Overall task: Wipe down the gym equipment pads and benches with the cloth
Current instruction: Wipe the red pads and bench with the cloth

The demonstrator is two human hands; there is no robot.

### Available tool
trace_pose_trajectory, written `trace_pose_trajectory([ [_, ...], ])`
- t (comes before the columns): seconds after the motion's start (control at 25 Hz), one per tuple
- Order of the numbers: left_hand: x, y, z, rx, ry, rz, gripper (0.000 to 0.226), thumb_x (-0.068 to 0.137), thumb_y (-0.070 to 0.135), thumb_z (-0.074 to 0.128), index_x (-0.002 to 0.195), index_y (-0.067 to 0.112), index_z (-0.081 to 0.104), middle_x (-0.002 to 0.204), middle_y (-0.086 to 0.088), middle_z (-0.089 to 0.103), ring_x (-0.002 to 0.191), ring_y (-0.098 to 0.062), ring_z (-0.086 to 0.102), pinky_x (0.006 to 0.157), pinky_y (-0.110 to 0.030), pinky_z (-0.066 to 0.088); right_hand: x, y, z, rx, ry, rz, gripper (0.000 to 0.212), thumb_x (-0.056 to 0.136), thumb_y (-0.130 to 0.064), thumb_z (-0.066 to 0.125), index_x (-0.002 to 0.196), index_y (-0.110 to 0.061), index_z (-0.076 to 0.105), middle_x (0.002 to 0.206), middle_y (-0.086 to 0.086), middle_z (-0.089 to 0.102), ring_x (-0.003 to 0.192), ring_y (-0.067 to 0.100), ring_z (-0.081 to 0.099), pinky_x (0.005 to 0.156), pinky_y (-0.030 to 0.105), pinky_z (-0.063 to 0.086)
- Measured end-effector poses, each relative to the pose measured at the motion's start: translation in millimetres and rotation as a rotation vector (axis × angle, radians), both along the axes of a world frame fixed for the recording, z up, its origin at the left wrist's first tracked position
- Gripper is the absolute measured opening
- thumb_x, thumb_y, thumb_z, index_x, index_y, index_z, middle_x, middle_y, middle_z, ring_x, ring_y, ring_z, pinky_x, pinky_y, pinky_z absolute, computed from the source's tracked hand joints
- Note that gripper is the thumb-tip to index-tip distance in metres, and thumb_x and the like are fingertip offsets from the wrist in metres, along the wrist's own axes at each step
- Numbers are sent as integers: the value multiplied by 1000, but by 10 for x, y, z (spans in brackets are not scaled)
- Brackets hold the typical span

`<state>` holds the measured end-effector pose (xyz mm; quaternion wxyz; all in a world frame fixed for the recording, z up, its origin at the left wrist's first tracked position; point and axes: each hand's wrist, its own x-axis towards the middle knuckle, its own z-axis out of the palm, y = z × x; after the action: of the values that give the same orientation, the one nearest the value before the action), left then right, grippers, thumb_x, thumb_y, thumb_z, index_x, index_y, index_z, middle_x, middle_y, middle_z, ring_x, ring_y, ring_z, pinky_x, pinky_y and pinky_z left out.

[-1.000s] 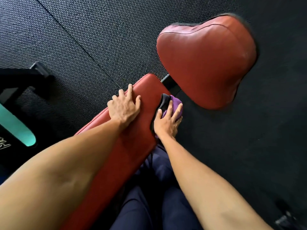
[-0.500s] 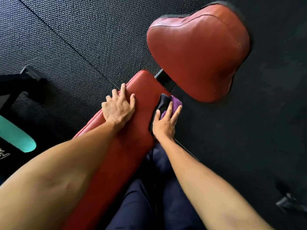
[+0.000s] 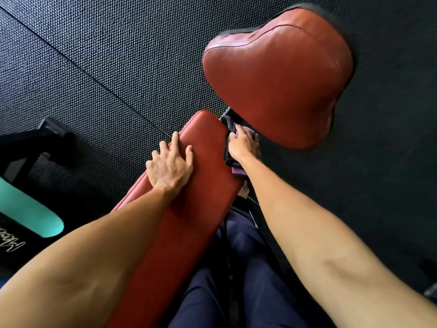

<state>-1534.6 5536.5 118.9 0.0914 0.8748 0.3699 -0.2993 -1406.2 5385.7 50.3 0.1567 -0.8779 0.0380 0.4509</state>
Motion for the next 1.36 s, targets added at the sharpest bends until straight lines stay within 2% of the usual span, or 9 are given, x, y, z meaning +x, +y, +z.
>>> trace_pose_trajectory([
  [0.12,8,6,5,6,11,6,68,98,66,24,157,32,25,134,-11,52,113,-37,58,88,-50,46,-258,172,119,83,-121,146,58,107,-41,41,161,-32,25,170,2,18,156,39,4,127,50,4],
  [0.28,4,8,20,-9,6,13,68,98,65,25,158,31,25,133,-11,52,113,-37,57,88,-51,46,-788,-329,445,84,-231,357,69,103,-48,48,163,-28,20,171,4,9,155,45,8,124,54,13],
  [0.48,6,14,18,-16,-2,21,68,99,65,25,158,31,25,132,-11,52,112,-36,56,88,-51,46,-613,-482,374,-195,-51,181,62,107,-54,30,163,-37,9,172,-4,-2,154,46,-7,124,62,4],
  [0.64,2,20,12,-12,1,18,68,99,64,26,158,30,25,133,-11,52,113,-37,56,88,-50,46,-96,346,199,-32,-63,39,53,109,-46,31,160,-38,23,170,-9,16,156,38,-1,124,59,3],
  [0.8,14,24,16,-18,21,9,67,99,63,26,158,30,25,135,-11,51,113,-36,57,87,-48,45,-308,883,258,108,-202,343,57,107,-49,30,161,-33,25,170,-5,18,158,30,1,126,53,0],
  [0.92,12,28,26,-33,18,21,67,98,63,26,157,31,25,135,-10,51,112,-36,57,87,-48,45,-615,472,397,275,-318,505,64,101,-50,29,160,-25,30,168,-2,24,156,32,15,125,56,13],
  [1.16,17,18,27,-18,10,33,67,99,64,26,157,31,25,134,-10,51,111,-36,57,89,-49,45,-195,237,177,126,-136,319,62,104,-53,43,161,-43,19,172,-7,1,157,32,3,127,48,7],
  [1.24,18,24,23,-29,12,37,67,99,64,27,157,31,25,134,-10,51,112,-36,56,88,-49,45,-14,583,113,161,-130,263,56,106,-47,42,160,-38,28,171,-4,12,158,31,2,127,47,3],
  [1.36,14,23,9,-30,23,30,66,99,62,29,158,31,24,137,-9,50,114,-35,56,89,-49,45,-135,934,151,260,-238,490,49,106,-47,37,150,-29,49,165,0,32,157,29,8,126,47,-2],
])
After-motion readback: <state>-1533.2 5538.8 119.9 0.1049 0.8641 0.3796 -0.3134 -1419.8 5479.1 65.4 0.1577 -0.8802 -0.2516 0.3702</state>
